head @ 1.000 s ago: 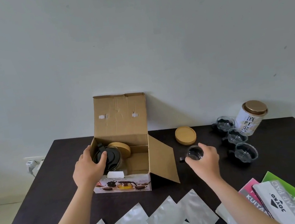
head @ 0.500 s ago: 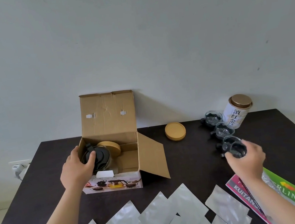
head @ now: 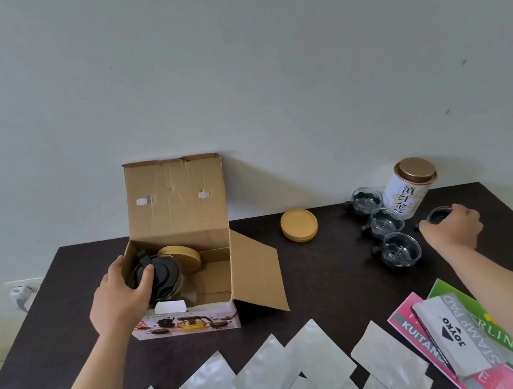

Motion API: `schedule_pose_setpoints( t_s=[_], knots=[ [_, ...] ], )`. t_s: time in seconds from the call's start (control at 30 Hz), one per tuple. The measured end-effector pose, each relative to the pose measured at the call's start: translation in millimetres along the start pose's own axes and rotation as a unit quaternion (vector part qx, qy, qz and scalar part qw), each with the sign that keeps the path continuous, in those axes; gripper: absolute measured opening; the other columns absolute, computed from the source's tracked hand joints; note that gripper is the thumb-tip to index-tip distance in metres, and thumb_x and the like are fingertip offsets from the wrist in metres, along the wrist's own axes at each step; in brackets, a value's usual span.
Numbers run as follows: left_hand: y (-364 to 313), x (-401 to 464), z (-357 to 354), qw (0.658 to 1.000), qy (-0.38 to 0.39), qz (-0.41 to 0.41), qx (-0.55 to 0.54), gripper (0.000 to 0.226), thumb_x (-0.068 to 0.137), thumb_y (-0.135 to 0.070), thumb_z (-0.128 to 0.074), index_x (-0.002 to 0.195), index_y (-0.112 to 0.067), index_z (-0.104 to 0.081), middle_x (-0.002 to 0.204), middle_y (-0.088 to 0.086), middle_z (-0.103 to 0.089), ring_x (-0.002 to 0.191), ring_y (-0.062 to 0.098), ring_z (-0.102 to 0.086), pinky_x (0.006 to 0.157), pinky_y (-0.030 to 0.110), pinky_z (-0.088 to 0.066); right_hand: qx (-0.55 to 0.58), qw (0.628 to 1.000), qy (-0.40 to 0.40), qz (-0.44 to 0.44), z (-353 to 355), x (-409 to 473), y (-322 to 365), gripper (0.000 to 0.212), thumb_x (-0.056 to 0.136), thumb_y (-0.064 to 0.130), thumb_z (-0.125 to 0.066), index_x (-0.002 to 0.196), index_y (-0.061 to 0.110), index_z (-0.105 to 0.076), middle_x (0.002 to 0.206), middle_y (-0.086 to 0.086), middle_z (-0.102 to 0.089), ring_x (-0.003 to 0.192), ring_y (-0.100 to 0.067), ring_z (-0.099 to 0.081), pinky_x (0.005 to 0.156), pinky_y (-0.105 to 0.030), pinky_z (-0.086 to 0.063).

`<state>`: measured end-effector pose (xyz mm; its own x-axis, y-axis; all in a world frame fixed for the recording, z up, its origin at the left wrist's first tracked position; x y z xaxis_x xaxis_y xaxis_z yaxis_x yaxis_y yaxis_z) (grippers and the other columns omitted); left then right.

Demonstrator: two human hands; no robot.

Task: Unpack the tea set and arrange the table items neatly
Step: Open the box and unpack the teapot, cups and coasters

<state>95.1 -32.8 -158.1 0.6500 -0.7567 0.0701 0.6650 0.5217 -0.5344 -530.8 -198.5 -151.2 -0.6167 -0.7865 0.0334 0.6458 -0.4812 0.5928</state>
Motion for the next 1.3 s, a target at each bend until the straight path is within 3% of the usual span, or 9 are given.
schedule_pose_setpoints(
  t_s=[0.43,0.77,1.0,1.3],
  knots=[
    [-0.7,-0.1,-2.1,1.000,-0.007,0.010,0.013,0.062,0.087,-0.057,-0.051,0.138,-0.026,-0.036,0.122,0.008,-0.059,0.103,0.032,-0.059,0.073,0.044,-0.050,-0.044,0.994,0.105,-0.004,-45.6,25.5,-10.0,0.080,0.070,0.009,-0.074,0.140,0.002,-0.036,0.140,-0.022,-0.039,0.131,-0.040,-0.034,0.099,-0.050,-0.040],
    [-5.4,-2.3,-0.3,1.000,-0.004,0.010,0.015,0.063,0.088,-0.053,-0.052,0.140,-0.022,-0.035,0.123,0.011,-0.059,0.104,0.034,-0.059,0.072,0.043,-0.048,0.008,0.993,0.119,-0.018,-48.2,28.5,-14.9,0.084,0.074,0.012,-0.075,0.145,0.004,-0.031,0.146,-0.020,-0.037,0.133,-0.036,-0.038,0.105,-0.046,-0.037],
    [-4.1,-2.6,0.2,1.000,-0.003,0.011,0.020,0.063,0.088,-0.055,-0.051,0.140,-0.023,-0.035,0.123,0.011,-0.058,0.104,0.034,-0.059,0.075,0.046,-0.050,-0.028,0.990,0.136,-0.006,-46.8,28.4,-11.3,0.087,0.074,0.018,-0.077,0.145,0.006,-0.029,0.146,-0.020,-0.037,0.134,-0.038,-0.036,0.108,-0.055,-0.033],
    [-4.7,-2.8,-0.3,1.000,0.003,0.001,0.016,0.064,0.088,-0.055,-0.051,0.140,-0.021,-0.034,0.124,0.013,-0.058,0.105,0.036,-0.058,0.076,0.048,-0.051,-0.053,0.990,0.127,0.023,-45.4,14.3,-5.0,0.081,0.077,0.017,-0.073,0.144,0.003,-0.030,0.146,-0.020,-0.036,0.136,-0.037,-0.033,0.111,-0.052,-0.029]
  ],
)
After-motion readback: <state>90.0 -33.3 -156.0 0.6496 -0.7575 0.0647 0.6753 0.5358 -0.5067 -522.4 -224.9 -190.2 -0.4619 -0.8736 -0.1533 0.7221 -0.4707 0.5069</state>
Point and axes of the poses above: each hand's wrist, its own x-axis towards the middle knuckle, its own z-axis out of the back of the hand, y = z × x, the point moved 6 cm from there along x, towards the middle knuckle
